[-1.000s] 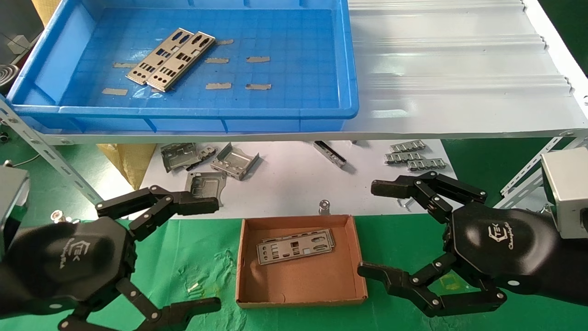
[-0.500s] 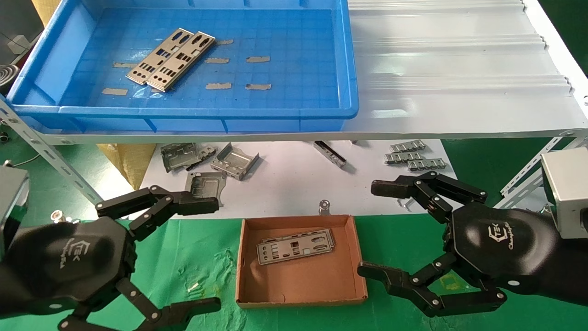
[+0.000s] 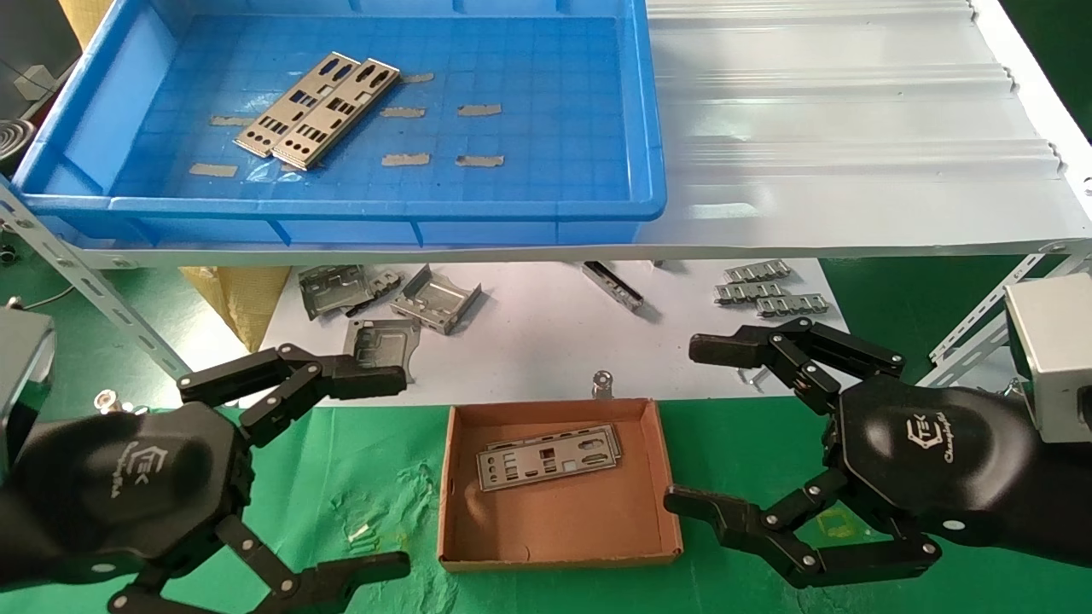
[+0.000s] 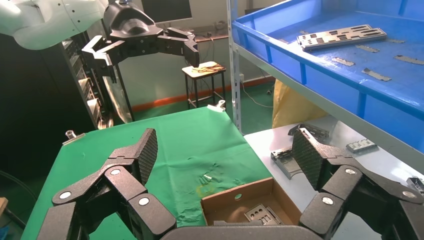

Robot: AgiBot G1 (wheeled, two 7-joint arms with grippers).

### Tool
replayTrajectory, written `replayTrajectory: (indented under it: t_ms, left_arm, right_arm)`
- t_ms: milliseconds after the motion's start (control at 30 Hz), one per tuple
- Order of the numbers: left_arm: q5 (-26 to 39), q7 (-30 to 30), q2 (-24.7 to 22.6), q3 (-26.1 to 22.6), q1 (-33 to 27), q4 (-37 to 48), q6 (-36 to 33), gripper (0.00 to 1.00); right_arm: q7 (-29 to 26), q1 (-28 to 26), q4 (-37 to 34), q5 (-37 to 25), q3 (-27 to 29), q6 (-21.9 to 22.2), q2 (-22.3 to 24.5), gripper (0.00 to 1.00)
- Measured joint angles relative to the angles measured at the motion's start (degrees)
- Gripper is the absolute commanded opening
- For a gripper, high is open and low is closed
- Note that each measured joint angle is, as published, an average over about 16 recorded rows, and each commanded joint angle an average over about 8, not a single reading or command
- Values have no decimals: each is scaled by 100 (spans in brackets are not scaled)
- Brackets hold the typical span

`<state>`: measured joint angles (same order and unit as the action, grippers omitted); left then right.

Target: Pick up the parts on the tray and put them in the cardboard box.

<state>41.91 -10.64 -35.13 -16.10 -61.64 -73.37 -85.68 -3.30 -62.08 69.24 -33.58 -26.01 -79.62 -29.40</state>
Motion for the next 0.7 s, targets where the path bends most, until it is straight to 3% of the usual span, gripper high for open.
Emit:
replayTrajectory:
  t_ms: [700]
  left_arm:
    - [0,0,0,0,0,0,0,100]
  right_arm:
    - [0,0,0,0,0,0,0,100]
